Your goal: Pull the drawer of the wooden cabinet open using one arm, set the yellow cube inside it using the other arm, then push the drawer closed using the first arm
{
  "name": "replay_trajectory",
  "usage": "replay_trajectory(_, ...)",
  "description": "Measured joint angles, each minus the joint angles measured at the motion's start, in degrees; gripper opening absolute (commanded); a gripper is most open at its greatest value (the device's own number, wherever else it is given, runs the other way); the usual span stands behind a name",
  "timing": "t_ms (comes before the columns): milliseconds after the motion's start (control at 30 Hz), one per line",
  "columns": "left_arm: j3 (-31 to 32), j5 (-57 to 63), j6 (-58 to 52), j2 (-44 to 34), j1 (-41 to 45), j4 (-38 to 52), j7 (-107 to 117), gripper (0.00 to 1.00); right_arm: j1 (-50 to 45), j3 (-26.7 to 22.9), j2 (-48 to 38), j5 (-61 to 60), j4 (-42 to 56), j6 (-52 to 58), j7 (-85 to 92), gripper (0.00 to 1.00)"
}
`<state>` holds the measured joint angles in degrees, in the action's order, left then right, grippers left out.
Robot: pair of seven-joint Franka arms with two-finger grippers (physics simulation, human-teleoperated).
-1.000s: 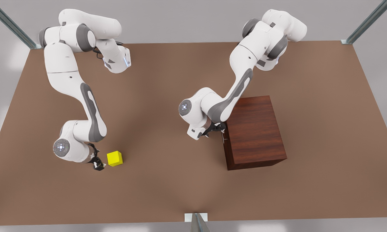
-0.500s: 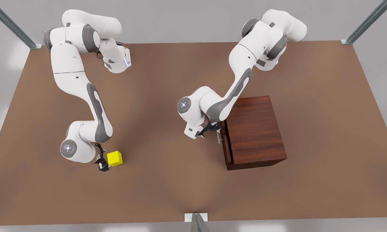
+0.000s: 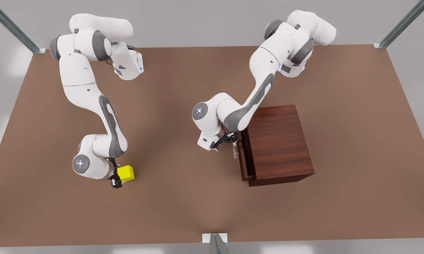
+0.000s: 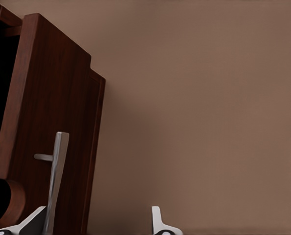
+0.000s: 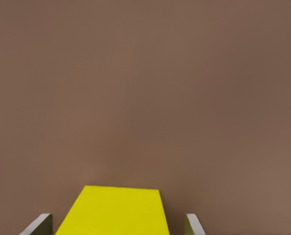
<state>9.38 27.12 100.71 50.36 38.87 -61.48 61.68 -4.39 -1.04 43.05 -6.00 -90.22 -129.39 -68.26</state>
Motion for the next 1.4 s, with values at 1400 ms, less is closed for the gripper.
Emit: replay_trajectory(1400, 0.6, -0.1, 5.0, 1.2, 2.4, 2.0, 2.7, 1.00, 1.1, -0.9, -6.5, 0.1, 0.1, 1.2, -4.1, 0.64)
